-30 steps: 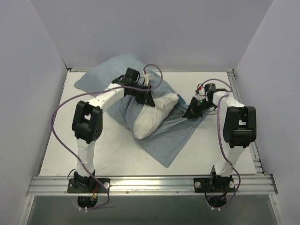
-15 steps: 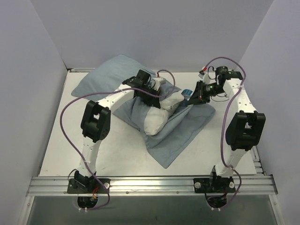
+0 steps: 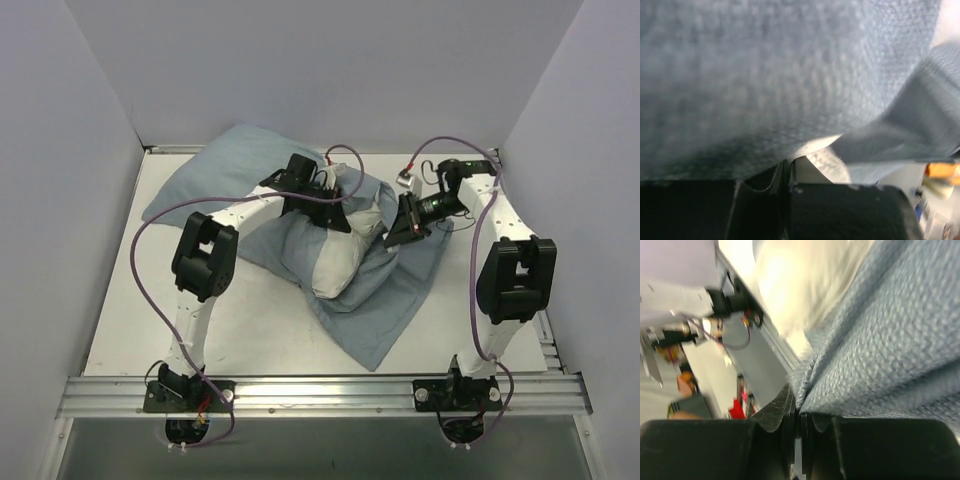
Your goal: Put the pillow into the pillowcase
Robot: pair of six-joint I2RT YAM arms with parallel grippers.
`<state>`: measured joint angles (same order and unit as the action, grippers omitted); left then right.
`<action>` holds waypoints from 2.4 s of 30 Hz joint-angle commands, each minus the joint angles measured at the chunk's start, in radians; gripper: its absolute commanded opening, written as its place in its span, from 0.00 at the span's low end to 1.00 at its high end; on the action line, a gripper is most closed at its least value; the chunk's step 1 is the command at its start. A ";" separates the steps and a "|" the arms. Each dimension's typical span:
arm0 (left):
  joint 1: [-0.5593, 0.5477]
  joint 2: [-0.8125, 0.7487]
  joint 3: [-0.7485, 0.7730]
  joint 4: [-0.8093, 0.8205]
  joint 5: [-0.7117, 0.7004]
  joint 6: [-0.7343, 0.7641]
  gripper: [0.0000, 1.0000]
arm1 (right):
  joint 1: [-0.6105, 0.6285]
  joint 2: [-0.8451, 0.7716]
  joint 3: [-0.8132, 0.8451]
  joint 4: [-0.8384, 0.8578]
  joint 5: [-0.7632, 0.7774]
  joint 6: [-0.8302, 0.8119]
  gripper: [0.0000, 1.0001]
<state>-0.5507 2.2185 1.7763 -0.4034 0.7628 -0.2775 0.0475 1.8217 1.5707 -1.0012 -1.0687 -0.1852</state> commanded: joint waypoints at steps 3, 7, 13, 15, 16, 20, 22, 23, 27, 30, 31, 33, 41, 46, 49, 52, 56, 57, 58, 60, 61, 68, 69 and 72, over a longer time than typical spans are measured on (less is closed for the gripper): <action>0.061 0.004 0.069 0.325 -0.063 -0.325 0.00 | 0.100 -0.007 -0.043 -0.267 0.012 -0.286 0.00; 0.008 -0.034 0.063 0.215 -0.106 -0.217 0.00 | 0.068 0.082 0.050 -0.264 0.012 -0.255 0.00; -0.020 -0.186 -0.263 0.126 -0.138 -0.068 0.00 | -0.132 0.192 0.306 -0.231 -0.048 -0.087 0.00; -0.029 -0.213 -0.371 0.124 -0.151 -0.057 0.00 | -0.170 0.197 0.386 -0.217 -0.059 -0.085 0.00; -0.034 -0.218 -0.397 0.141 -0.152 -0.066 0.00 | -0.173 0.194 0.394 -0.206 -0.074 -0.088 0.00; -0.064 -0.191 -0.390 0.251 -0.149 -0.176 0.00 | -0.141 0.169 0.338 -0.273 -0.181 -0.199 0.00; -0.075 -0.152 -0.240 0.288 -0.181 -0.186 0.00 | -0.062 0.165 0.313 -0.391 -0.115 -0.308 0.00; -0.078 -0.087 -0.157 0.288 -0.197 -0.193 0.00 | -0.028 0.160 0.296 -0.408 -0.099 -0.369 0.00; -0.066 0.079 0.211 0.232 -0.275 -0.258 0.04 | 0.069 0.104 0.223 -0.396 -0.088 -0.407 0.00; -0.029 0.025 0.172 0.383 -0.272 -0.334 0.32 | 0.071 0.114 0.229 -0.372 -0.042 -0.390 0.00; -0.020 -0.012 0.076 0.482 -0.257 -0.354 0.37 | 0.062 0.120 0.232 -0.363 -0.033 -0.385 0.00; -0.003 -0.133 -0.026 0.541 -0.180 -0.335 0.48 | 0.020 0.151 0.239 -0.323 -0.007 -0.355 0.00; -0.060 -0.475 -0.313 0.249 -0.037 0.183 0.70 | -0.044 0.309 0.400 -0.277 -0.008 -0.211 0.00; -0.176 -0.548 -0.365 0.055 -0.098 0.599 0.79 | -0.043 0.278 0.312 -0.266 -0.034 -0.214 0.00; -0.282 -0.536 -0.376 -0.011 -0.253 0.808 0.84 | -0.044 0.254 0.252 -0.260 -0.043 -0.212 0.00; -0.367 -0.502 -0.399 -0.034 -0.397 0.976 0.93 | -0.044 0.232 0.215 -0.254 -0.040 -0.214 0.00; -0.380 -0.402 -0.400 -0.023 -0.546 1.058 0.93 | -0.044 0.208 0.189 -0.252 -0.014 -0.220 0.00; -0.380 -0.384 -0.393 -0.022 -0.572 1.072 0.88 | -0.044 0.206 0.181 -0.252 -0.007 -0.223 0.00; -0.379 -0.350 -0.373 -0.014 -0.594 1.071 0.82 | -0.044 0.203 0.170 -0.251 -0.002 -0.224 0.00; -0.373 -0.317 -0.335 -0.020 -0.652 1.045 0.45 | -0.044 0.202 0.158 -0.255 0.006 -0.227 0.00; -0.365 -0.287 -0.309 -0.021 -0.669 1.017 0.27 | -0.044 0.200 0.152 -0.257 0.004 -0.230 0.00; -0.192 -0.287 -0.081 0.144 -0.494 0.418 0.00 | -0.024 0.185 0.137 -0.442 -0.209 -0.383 0.00; -0.186 -0.290 -0.115 0.228 -0.534 0.318 0.00 | -0.031 0.179 0.146 -0.471 -0.274 -0.416 0.00; -0.189 -0.269 -0.123 0.302 -0.595 0.188 0.00 | -0.038 0.175 0.198 -0.524 -0.460 -0.413 0.00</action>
<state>-0.7624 1.9617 1.6260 -0.3309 0.2649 0.1699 0.0116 2.0735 1.7164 -1.2201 -1.2873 -0.5373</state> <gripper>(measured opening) 0.026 0.049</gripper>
